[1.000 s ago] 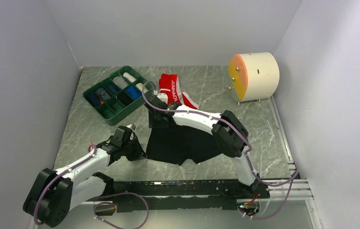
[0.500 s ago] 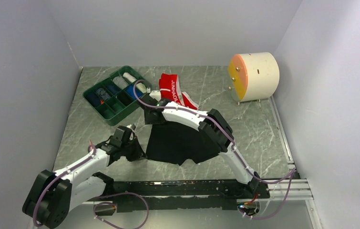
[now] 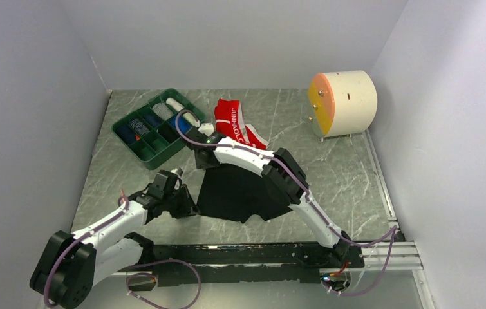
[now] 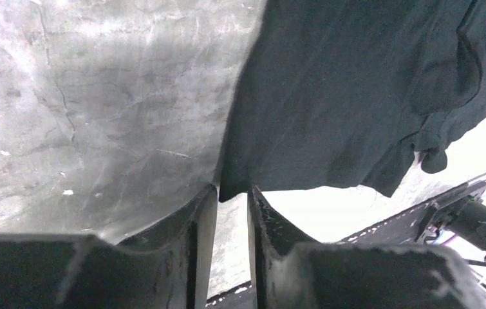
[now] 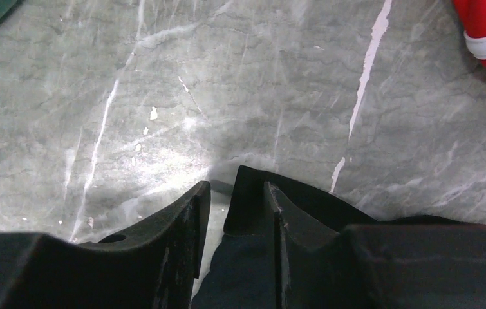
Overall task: Roll the underwear
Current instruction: Fold the underwear at the center of the board.
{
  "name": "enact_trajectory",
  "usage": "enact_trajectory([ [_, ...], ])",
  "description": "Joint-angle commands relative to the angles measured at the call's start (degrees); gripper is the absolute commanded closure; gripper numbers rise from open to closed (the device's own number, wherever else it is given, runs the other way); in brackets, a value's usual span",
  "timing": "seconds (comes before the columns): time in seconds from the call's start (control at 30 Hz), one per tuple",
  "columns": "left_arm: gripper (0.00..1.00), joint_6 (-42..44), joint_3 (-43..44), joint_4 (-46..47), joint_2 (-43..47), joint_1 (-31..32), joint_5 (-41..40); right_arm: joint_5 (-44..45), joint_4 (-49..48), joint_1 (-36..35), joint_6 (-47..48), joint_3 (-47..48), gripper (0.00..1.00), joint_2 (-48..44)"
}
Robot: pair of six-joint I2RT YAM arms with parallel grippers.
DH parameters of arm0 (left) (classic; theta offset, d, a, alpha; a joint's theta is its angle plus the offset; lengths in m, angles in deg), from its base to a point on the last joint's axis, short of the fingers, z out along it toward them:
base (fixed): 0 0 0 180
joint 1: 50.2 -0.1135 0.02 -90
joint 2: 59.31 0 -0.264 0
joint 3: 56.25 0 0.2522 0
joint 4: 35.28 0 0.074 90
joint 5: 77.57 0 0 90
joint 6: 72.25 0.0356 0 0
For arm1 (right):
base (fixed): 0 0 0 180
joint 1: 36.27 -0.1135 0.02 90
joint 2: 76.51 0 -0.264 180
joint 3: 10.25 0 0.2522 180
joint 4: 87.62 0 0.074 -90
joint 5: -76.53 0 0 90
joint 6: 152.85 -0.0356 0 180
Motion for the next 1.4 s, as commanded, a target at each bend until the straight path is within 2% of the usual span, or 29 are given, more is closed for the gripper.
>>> enact_trajectory([
  [0.0,0.65,0.01,1.73,-1.49,0.63,-0.14,-0.78,4.29,2.56,-0.24,0.30,0.24,0.61,0.80],
  [0.07,0.62,0.12,1.78,-1.90,0.72,-0.18,-1.22,5.18,3.13,-0.67,0.26,0.62,0.61,1.38],
  [0.13,0.49,0.01,1.80,-2.27,0.72,-0.14,-1.94,5.57,3.47,-1.11,-0.10,1.03,0.62,2.18],
  [0.17,0.46,0.01,1.68,-2.05,0.68,-0.14,-2.12,5.85,3.69,-1.34,-0.32,1.27,0.62,2.52],
  [0.23,0.44,0.23,1.47,-1.07,0.27,-0.14,-1.97,6.24,3.89,-1.56,-0.74,1.59,0.64,3.23],
  [0.6,0.67,1.96,-1.52,5.50,-5.78,-0.14,0.77,5.85,3.88,-1.68,-0.83,3.19,0.77,3.62],
  [0.7,0.80,2.14,-2.16,6.63,-6.59,-0.20,1.68,4.74,3.84,-1.64,-0.63,4.23,0.81,3.93],
  [0.77,0.93,2.30,-2.12,6.28,-6.40,-0.14,1.58,3.74,4.07,-1.56,-0.55,5.25,0.91,4.10],
  [0.83,0.95,2.90,-1.50,5.52,-5.39,-0.14,1.10,3.14,4.52,-1.57,-0.84,6.13,1.00,3.89],
  [0.97,0.95,4.37,2.45,-0.18,-0.76,-0.13,-2.96,-0.66,2.14,-0.87,0.16,4.98,1.00,1.02],
  [1.1,0.95,5.18,7.42,-7.14,3.90,-0.14,-6.88,-4.39,-2.25,0.19,-0.38,-0.07,1.00,-4.24],
  [1.37,0.95,4.30,11.14,-11.94,7.12,-0.13,-3.30,-10.65,-9.38,1.87,-2.00,-7.55,1.00,-11.19],
])
